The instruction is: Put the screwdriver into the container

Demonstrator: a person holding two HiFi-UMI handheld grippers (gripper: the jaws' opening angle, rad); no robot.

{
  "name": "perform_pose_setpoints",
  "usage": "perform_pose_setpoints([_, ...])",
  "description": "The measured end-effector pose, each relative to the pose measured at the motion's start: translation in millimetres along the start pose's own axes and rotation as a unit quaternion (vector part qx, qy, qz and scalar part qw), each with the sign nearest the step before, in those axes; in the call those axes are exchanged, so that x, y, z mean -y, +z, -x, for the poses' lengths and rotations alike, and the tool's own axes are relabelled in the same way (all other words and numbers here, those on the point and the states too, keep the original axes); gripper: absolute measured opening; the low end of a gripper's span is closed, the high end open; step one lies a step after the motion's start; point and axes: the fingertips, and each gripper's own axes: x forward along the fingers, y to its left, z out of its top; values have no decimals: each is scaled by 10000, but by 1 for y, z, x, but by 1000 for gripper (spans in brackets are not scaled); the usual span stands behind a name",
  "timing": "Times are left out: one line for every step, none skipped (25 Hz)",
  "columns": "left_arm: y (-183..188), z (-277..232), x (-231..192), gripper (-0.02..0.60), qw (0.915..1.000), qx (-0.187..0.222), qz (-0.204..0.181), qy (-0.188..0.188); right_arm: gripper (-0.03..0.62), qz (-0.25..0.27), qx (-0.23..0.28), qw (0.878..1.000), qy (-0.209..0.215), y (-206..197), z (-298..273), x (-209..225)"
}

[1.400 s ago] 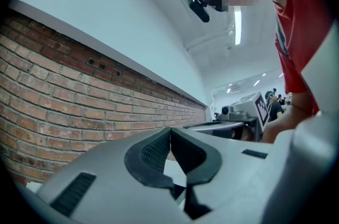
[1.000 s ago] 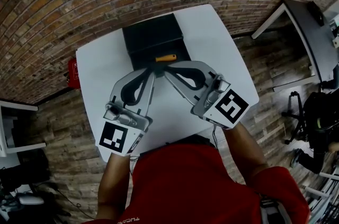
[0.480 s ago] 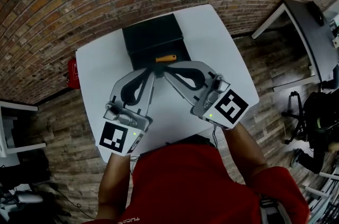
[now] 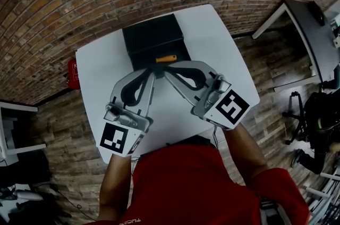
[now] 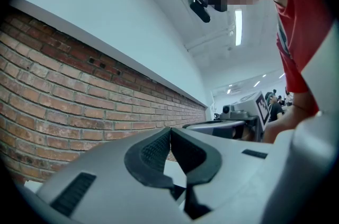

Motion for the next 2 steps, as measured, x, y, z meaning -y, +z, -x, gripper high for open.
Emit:
perform_pose_setpoints([0,0,0,14,10000,6,2,5,31,3,3,10000,-1,0,0,0])
perform_pose_setpoints([0,1,-1,14,10000,11,4,9,31,6,7,10000,-1,0,-1,0])
